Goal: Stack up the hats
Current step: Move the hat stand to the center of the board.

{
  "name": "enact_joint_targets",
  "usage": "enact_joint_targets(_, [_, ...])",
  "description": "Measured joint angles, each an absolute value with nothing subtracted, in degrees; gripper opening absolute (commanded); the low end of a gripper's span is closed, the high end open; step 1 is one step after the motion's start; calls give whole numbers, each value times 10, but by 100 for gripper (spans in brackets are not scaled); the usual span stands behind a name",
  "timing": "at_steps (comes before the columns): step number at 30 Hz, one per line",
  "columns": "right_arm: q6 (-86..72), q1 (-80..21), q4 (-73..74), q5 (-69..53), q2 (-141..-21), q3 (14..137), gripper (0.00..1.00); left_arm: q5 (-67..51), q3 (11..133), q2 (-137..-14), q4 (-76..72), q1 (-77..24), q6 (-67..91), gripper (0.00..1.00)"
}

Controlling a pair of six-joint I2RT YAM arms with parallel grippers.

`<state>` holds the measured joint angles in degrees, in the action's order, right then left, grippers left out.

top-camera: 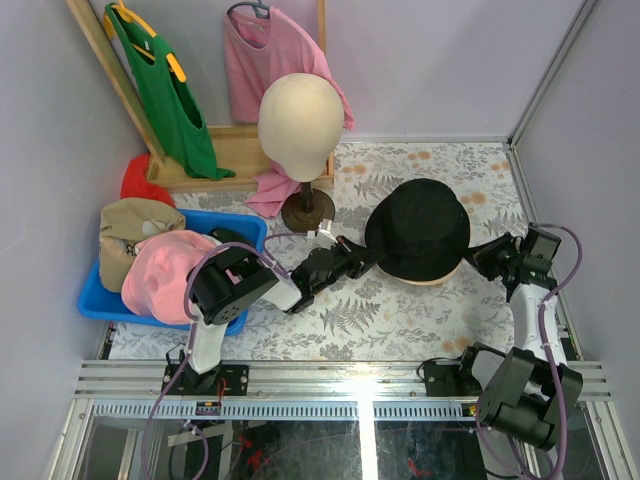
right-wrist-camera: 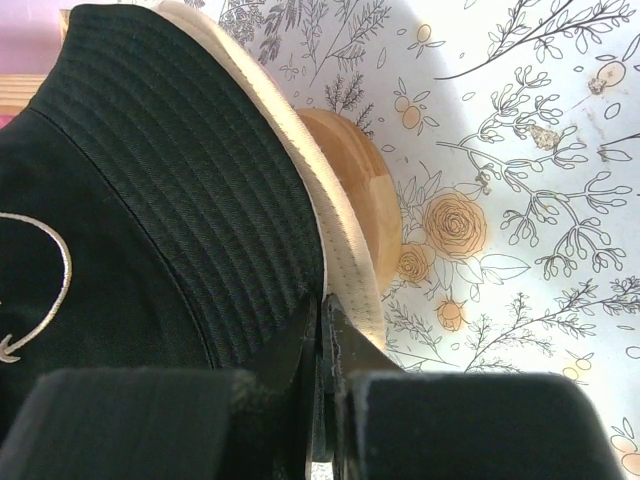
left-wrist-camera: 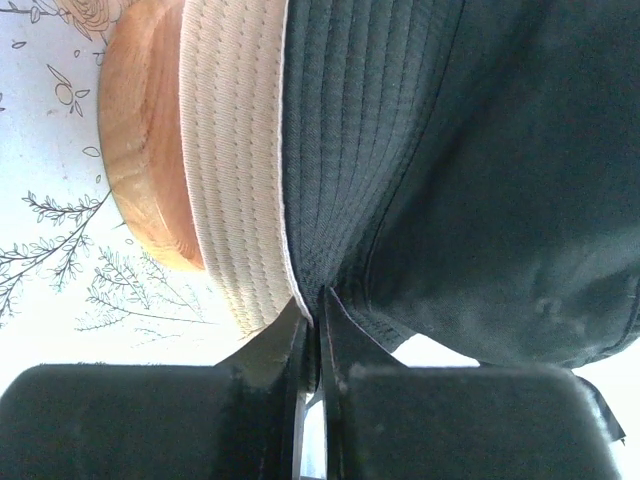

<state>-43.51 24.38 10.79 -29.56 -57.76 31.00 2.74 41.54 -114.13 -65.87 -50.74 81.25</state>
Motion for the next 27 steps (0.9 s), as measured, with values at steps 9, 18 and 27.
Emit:
enact_joint_targets(9, [-412, 244, 179, -276, -581, 391, 23, 27, 415, -1130, -647, -498, 815, 44])
enact_joint_targets(18, [-405, 244, 203, -266, -590, 452, 38, 30, 408, -1070, -606, -481, 811, 58])
enact_joint_targets(27, [-405, 244, 212, -265, -590, 450, 39, 30, 408, -1008, -495, -479, 789, 64])
